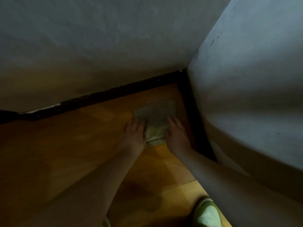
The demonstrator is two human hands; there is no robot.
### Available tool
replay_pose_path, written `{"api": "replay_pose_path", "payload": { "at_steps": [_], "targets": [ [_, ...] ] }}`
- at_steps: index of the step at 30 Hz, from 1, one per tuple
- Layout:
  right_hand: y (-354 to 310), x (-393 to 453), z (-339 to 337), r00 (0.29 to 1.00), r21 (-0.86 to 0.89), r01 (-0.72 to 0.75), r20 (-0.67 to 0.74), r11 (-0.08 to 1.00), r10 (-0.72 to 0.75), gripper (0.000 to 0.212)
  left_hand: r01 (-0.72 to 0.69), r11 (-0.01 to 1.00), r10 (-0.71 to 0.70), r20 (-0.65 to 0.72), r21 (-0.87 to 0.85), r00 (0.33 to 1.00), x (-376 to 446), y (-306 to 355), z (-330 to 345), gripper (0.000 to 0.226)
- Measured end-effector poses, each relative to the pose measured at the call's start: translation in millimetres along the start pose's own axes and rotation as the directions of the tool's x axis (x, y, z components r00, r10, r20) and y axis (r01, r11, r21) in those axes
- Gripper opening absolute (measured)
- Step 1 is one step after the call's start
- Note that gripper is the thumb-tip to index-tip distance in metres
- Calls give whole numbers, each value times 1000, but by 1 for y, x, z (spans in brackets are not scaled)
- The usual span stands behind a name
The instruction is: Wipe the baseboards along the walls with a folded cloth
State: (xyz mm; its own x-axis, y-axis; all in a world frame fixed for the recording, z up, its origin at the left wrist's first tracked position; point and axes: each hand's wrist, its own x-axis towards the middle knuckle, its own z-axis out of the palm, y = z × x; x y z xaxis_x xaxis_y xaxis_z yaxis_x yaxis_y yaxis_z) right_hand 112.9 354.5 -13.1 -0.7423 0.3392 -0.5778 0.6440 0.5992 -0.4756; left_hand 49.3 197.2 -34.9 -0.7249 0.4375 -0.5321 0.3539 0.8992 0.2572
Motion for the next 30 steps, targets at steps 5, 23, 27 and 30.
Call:
{"api": "replay_pose_path", "payload": {
  "at_steps": [5,23,27,30],
  "targets": [
    [-7,21,26,984,-158,-2,173,987,30,64,-258,929,215,180,265,960,40,0,-1,71],
    [18,93,14,995,-407,45,-63,912,-78,64,-343,834,291,183,433,939,114,17,-43,95],
    [13,97,-5,996,-381,86,38,921,-78,61,-341,838,271,218,427,938,111,25,-58,93],
    [-1,84,-25,987,-351,81,157,933,-27,60,-360,839,285,234,408,930,97,30,-78,81]
  ]
}}
